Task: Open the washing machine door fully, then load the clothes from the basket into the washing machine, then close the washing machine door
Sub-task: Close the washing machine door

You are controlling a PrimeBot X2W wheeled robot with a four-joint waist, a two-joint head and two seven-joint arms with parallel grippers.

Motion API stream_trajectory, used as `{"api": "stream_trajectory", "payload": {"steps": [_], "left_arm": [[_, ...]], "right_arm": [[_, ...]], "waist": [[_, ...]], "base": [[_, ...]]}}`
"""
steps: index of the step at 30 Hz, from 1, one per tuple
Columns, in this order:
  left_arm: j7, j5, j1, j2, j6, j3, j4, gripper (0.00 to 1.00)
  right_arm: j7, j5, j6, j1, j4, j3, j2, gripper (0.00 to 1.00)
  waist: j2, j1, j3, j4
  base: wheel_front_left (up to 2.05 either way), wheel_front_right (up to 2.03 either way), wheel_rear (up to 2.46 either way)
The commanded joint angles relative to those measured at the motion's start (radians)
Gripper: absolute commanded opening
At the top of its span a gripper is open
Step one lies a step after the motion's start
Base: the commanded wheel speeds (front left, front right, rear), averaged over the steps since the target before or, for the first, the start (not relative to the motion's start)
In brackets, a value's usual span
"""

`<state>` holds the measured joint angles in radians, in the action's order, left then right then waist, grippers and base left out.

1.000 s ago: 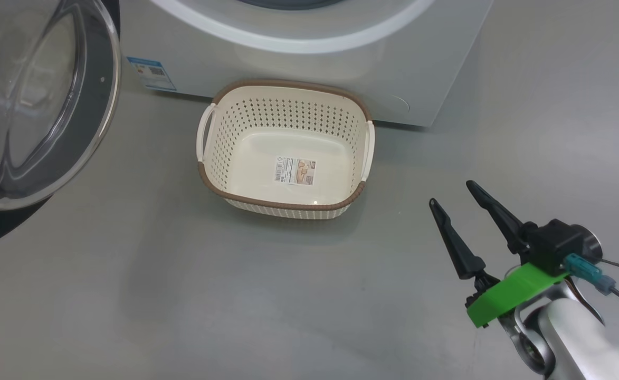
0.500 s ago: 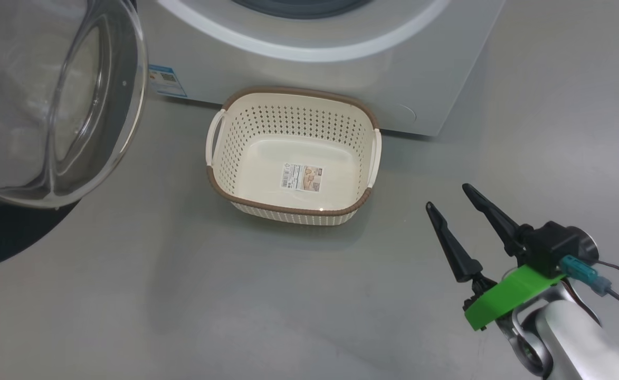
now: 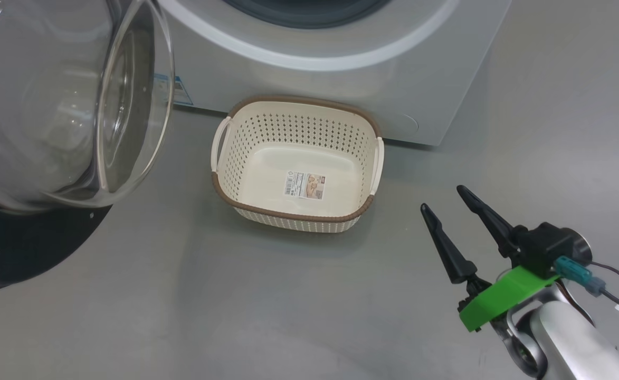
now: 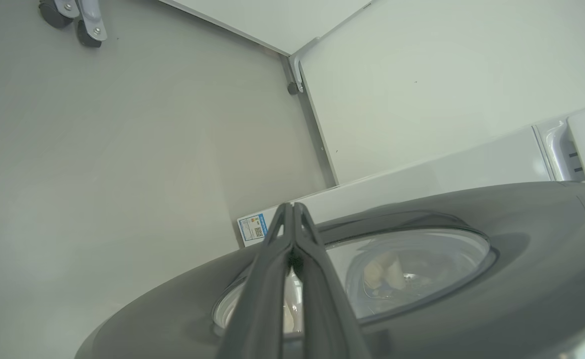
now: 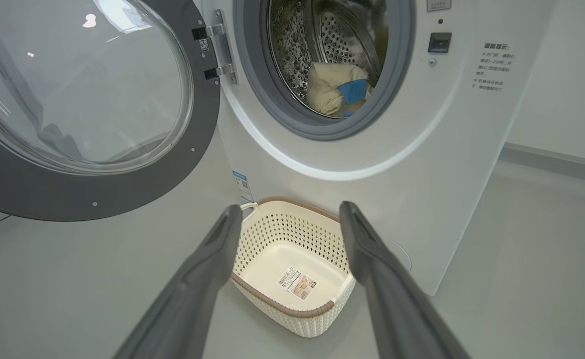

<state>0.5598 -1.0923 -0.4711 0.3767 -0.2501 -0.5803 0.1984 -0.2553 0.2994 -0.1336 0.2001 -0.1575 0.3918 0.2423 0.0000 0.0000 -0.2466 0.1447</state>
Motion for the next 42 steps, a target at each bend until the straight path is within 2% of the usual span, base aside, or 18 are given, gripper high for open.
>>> {"api": "stream_trajectory", "payload": {"steps": [1,8,16,20,24,32,42], "left_arm": [[0.016,-0.005,-0.003,0.062,-0.239,-0.013,-0.039,0.0],[0.093,-0.028,0.013,0.086,-0.182,0.029,-0.06,0.0],[0.128,-0.041,0.008,0.103,-0.126,0.062,-0.051,0.0],[0.14,-0.042,-0.013,0.127,-0.083,0.081,-0.005,0.0],[0.151,-0.05,-0.073,0.158,-0.018,0.111,0.076,0.0],[0.168,-0.061,-0.144,0.183,0.063,0.15,0.168,0.0],[0.185,-0.073,-0.186,0.19,0.116,0.176,0.235,0.0]], "right_arm": [[-0.006,0.007,0.003,0.013,0.026,0.01,-0.004,1.0],[-0.006,0.007,0.003,0.01,0.026,0.0,-0.021,1.0],[-0.006,0.008,0.003,0.011,0.028,-0.008,-0.044,1.0],[-0.006,0.008,0.003,0.011,0.027,-0.012,-0.055,1.0],[-0.006,0.01,0.003,0.009,0.028,-0.02,-0.066,1.0],[-0.006,0.008,0.003,0.002,0.026,-0.032,-0.078,1.0],[-0.006,0.004,0.003,-0.016,0.027,-0.046,-0.08,1.0]], "waist": [[0.0,0.0,0.002,0.0],[0.0,0.0,0.013,0.004],[0.0,0.0,0.023,0.0],[0.0,0.0,0.028,-0.007],[0.0,0.0,0.036,-0.017],[0.0,0.0,0.049,-0.027],[0.0,0.0,0.07,-0.012]], "base": [[0.0,0.0,0.0],[0.0,0.0,0.0],[0.0,0.0,0.0],[0.0,0.0,0.0],[0.0,0.0,0.0],[0.0,0.0,0.0],[0.0,0.0,0.0]]}}
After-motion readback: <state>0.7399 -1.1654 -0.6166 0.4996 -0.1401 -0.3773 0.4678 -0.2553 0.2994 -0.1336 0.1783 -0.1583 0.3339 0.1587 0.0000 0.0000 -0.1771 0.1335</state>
